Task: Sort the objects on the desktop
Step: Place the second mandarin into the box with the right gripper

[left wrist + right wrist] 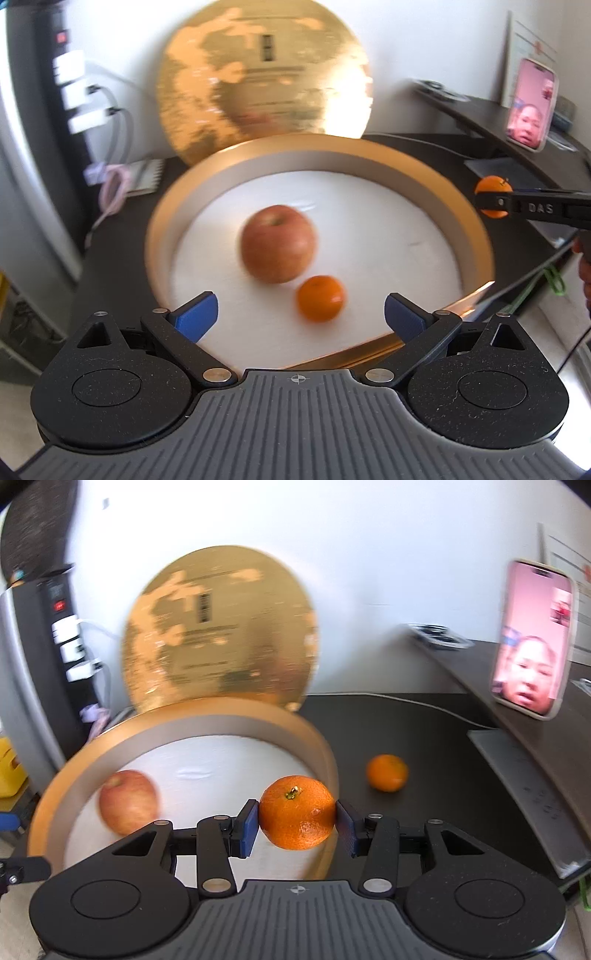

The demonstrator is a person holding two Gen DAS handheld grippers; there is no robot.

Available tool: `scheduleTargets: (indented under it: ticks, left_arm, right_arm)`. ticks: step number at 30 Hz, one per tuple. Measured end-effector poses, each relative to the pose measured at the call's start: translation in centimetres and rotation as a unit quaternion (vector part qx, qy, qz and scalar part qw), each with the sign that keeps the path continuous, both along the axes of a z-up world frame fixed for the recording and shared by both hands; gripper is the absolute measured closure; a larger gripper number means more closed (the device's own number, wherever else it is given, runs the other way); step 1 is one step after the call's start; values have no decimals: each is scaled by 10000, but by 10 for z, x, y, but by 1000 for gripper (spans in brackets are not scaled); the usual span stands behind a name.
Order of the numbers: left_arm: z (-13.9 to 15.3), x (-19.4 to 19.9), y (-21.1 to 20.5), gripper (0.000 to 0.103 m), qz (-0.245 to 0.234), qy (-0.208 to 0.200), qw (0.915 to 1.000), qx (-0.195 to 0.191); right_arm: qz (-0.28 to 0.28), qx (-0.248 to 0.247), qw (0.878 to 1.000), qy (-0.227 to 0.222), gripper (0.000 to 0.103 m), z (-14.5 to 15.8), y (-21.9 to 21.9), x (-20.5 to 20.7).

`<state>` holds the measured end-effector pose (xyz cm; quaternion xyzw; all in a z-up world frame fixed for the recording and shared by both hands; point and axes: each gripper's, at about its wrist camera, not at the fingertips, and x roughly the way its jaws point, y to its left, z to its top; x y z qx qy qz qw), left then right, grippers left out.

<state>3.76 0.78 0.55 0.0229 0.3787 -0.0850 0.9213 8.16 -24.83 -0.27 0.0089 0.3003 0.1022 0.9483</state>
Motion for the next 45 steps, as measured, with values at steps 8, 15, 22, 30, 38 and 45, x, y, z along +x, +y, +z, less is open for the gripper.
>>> scheduleTargets:
  ticks: [8, 15, 22, 30, 38, 45]
  left_arm:
    - [-10, -5, 33, 3, 409, 153, 9990, -91]
    - [-12, -3, 38, 3, 335, 143, 9992, -146]
    - [-17, -2, 53, 3, 486, 245, 9983, -215]
    - [-20, -1, 64, 3, 575, 353, 9973, -298]
    - [-21, -2, 64, 3, 581, 381, 9973, -253]
    - [-17, -7, 54, 3, 495, 345, 9981, -121]
  right_arm:
    - [423, -115, 9982, 400, 58, -18, 43, 1]
    - [885, -257, 9932, 717, 58, -32, 85, 15]
    - [964, -477, 9890, 1015, 58, -49, 118, 41]
    - [994, -549, 9875, 1095, 57, -54, 129, 50]
    - [938, -624, 9894, 916, 44, -46, 127, 43]
    - [957, -443, 9918, 728, 22, -32, 116, 23]
